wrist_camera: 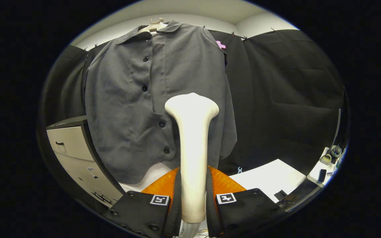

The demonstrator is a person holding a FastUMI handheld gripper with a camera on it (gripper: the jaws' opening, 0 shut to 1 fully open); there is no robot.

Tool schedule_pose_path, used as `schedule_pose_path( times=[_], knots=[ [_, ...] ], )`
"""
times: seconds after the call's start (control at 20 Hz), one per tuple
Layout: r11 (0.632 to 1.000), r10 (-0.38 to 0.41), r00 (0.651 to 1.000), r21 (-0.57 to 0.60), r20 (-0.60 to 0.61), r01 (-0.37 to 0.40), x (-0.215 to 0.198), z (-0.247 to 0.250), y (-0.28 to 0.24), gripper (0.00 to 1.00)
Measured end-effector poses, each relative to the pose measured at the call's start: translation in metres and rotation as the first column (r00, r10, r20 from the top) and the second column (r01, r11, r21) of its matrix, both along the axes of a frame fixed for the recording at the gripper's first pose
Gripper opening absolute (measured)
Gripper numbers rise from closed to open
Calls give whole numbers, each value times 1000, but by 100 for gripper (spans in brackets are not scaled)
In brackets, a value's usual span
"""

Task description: Iron the clothes twice with a garment steamer, once on the left side and once on the right side.

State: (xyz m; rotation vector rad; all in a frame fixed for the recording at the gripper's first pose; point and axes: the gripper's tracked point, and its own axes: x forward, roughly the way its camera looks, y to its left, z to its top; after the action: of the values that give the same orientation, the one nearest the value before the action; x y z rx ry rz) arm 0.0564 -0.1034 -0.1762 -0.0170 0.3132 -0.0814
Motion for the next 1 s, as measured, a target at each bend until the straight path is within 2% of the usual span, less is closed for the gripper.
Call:
schedule_pose_path(
  times=[0.2, 0.7, 1.0],
  knots=[
    [999, 32, 999, -39, 34, -31, -20, 34, 21, 38],
    [992, 128, 983, -29, 135, -125, -56, 119, 82, 38],
    [991, 133, 972, -17, 194, -132, -66, 146, 103, 38]
  ],
)
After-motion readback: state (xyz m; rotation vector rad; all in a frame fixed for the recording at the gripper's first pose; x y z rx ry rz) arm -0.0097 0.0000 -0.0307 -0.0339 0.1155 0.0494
